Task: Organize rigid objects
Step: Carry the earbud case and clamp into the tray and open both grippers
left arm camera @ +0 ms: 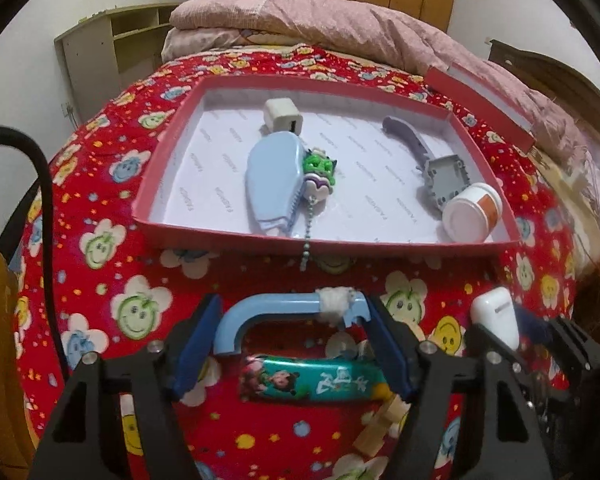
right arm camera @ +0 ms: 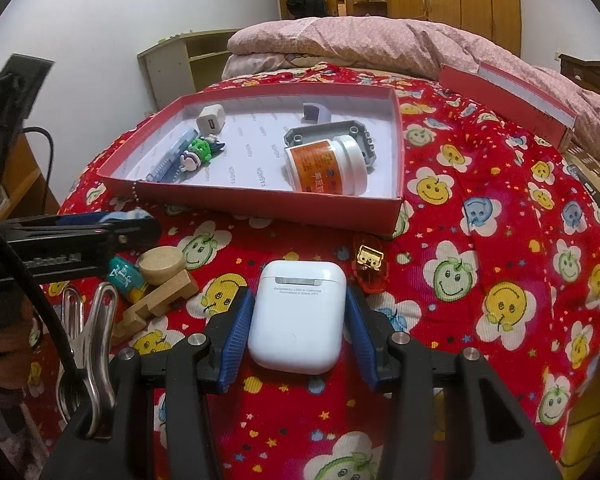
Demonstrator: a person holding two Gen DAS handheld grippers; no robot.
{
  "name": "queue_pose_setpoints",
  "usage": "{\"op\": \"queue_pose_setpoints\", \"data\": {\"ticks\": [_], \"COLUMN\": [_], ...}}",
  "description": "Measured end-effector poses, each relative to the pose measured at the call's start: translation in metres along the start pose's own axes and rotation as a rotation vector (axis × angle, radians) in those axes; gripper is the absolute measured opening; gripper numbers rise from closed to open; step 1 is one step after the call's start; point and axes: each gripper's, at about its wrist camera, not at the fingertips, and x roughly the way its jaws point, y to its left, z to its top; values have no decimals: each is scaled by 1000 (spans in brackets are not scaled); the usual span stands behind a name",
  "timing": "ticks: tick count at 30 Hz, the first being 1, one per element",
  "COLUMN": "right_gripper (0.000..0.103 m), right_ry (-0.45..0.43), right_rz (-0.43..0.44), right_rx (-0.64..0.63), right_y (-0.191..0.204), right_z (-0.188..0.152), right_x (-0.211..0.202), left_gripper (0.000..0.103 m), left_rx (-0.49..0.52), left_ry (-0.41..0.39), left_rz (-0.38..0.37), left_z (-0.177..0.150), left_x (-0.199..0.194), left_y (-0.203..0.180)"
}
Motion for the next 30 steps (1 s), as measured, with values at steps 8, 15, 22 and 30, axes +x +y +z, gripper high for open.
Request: {"op": "queue_pose_setpoints", "data": {"ticks": [8,15,22,30], "right_gripper": [46,46,46,46], "right_ry": [5,-16,-40,-86], "right_rz": [18,19,21,16], "right_rx": [39,26,11,-1], "right_y": [-3,3,5,2], "right_z": [2,7,19,48], "right_x": [-3,-13,-21,-25], "left_gripper": [76,76,76,76], "left_rx": [15,3,7,21], "left_ry": [-41,-58,-83,-119], "left_rz": [-22,-22,2,14], "left_z": [0,2,15,39], "left_x": [-18,-24,-27,-29], "left_y": [5,12,15,12]}}
